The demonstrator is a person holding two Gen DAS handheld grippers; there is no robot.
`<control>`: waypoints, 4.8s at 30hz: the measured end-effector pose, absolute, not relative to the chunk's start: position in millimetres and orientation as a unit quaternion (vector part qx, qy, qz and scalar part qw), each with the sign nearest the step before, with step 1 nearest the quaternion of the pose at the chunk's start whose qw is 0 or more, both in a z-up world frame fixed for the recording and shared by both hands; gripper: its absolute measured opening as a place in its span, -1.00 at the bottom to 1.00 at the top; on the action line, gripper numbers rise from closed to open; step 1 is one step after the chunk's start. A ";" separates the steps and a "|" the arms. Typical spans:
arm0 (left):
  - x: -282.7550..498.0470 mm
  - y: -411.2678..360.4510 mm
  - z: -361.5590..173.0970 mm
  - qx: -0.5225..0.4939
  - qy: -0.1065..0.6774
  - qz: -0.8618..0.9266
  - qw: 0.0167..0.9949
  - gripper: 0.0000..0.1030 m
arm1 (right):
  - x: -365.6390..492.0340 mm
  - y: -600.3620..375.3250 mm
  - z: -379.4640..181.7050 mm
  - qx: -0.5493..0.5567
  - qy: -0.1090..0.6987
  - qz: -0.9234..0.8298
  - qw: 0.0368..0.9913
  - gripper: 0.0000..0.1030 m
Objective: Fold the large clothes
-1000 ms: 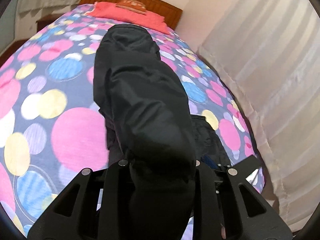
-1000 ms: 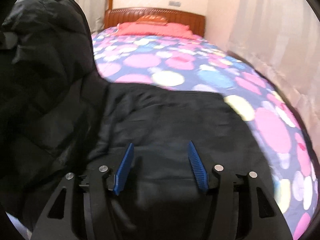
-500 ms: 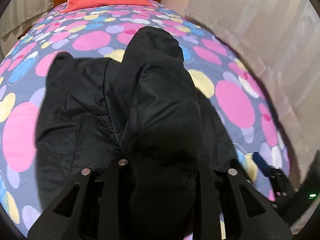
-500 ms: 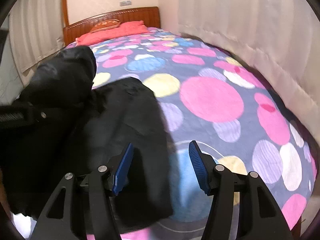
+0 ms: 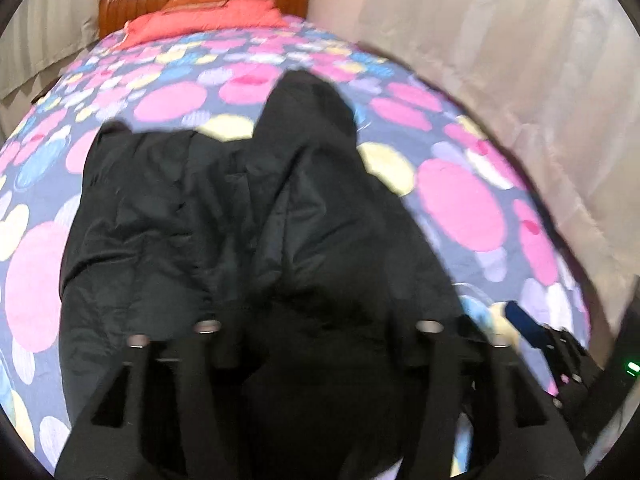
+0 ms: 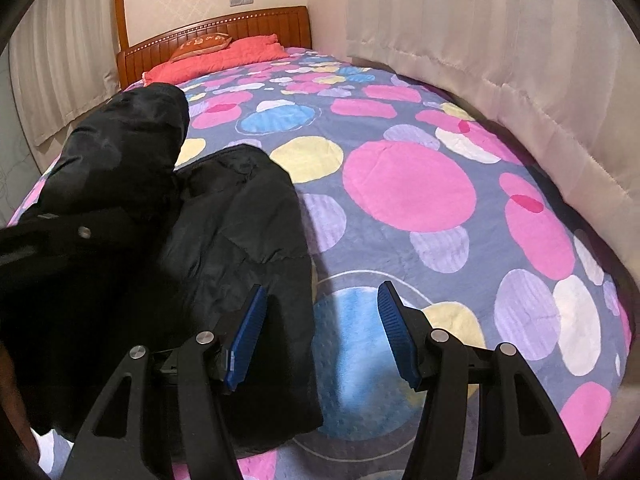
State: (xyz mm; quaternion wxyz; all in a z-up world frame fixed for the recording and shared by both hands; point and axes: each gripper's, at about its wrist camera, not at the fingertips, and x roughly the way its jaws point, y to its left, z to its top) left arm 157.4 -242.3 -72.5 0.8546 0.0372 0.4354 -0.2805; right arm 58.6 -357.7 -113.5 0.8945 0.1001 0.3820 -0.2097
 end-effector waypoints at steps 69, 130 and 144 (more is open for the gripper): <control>191.7 -127.1 -111.2 -0.027 0.411 -0.249 0.876 0.69 | 125.4 -339.1 -126.9 0.145 0.440 -0.108 0.880 -0.54; 242.9 -158.1 -145.3 -0.003 0.433 -0.159 0.887 0.95 | 188.5 -312.6 -153.2 0.099 0.370 -0.126 0.915 -0.11; 235.0 -74.5 -121.4 -0.211 0.463 -0.117 0.853 0.95 | 151.9 -328.7 -107.8 0.157 0.336 -0.122 0.921 0.15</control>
